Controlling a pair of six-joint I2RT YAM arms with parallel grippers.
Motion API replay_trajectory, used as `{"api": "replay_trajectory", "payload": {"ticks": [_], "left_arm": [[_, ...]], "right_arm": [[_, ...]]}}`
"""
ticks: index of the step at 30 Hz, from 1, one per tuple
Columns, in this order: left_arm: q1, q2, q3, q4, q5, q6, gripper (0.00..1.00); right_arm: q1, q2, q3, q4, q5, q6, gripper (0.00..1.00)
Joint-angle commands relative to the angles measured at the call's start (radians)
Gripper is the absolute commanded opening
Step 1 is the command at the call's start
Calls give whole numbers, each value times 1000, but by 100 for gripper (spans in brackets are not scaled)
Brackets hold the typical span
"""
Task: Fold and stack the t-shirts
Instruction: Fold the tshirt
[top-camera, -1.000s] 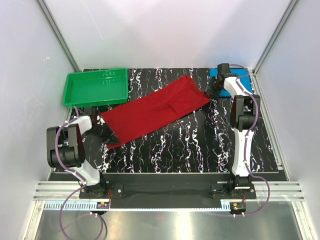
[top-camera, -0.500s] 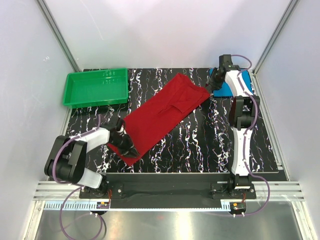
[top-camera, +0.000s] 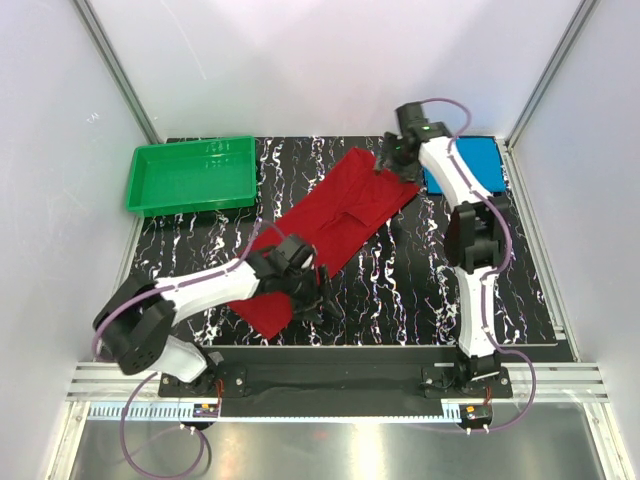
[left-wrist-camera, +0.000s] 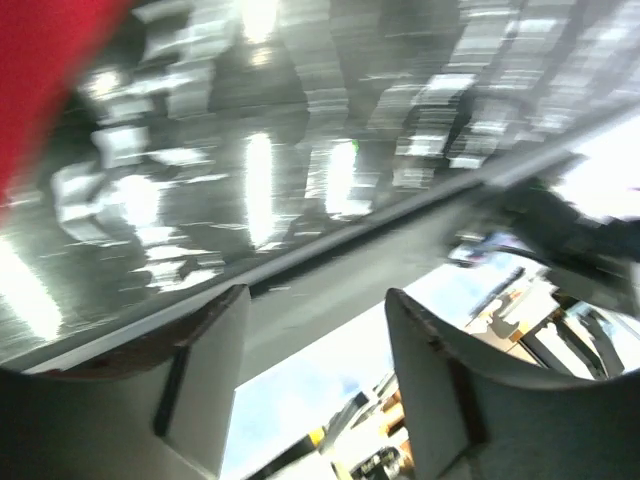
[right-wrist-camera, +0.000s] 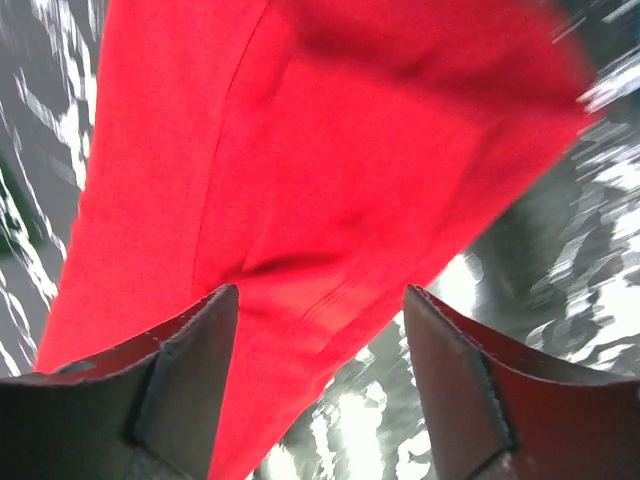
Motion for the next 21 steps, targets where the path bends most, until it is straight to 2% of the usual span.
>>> {"api": "replay_trajectory", "payload": {"ticks": [1,2,3,7,10,12,14,19,21], "left_arm": [[-2,-142,47,60,-63,-25,64],[-2,-175,47,54,-77,-21,65],[-2,-226,47,44,-91,-16,66],[-1,-329,63,-60,-185,24,66],[9,-369,116,-187,-264,111,68],[34,-369,185,-244,-293,230,71],[64,-329,234,-334,-339,371,80],[231,-168,363,-425,-358,687,89],[281,-66,398,-448,-379,760,90]], "right_arm": [[64,-24,-18,-48,81,35,75],[75,-12,-17,-46,87,41,78],[97,-2,-3,-58,105,53,99],[128,67,55,-87,157,116,100],[139,111,64,-77,189,153,100],[145,157,93,-103,223,164,100],[154,204,110,-103,229,156,100],[159,315,199,-68,266,77,100],[158,356,277,-61,269,20,100]]}}
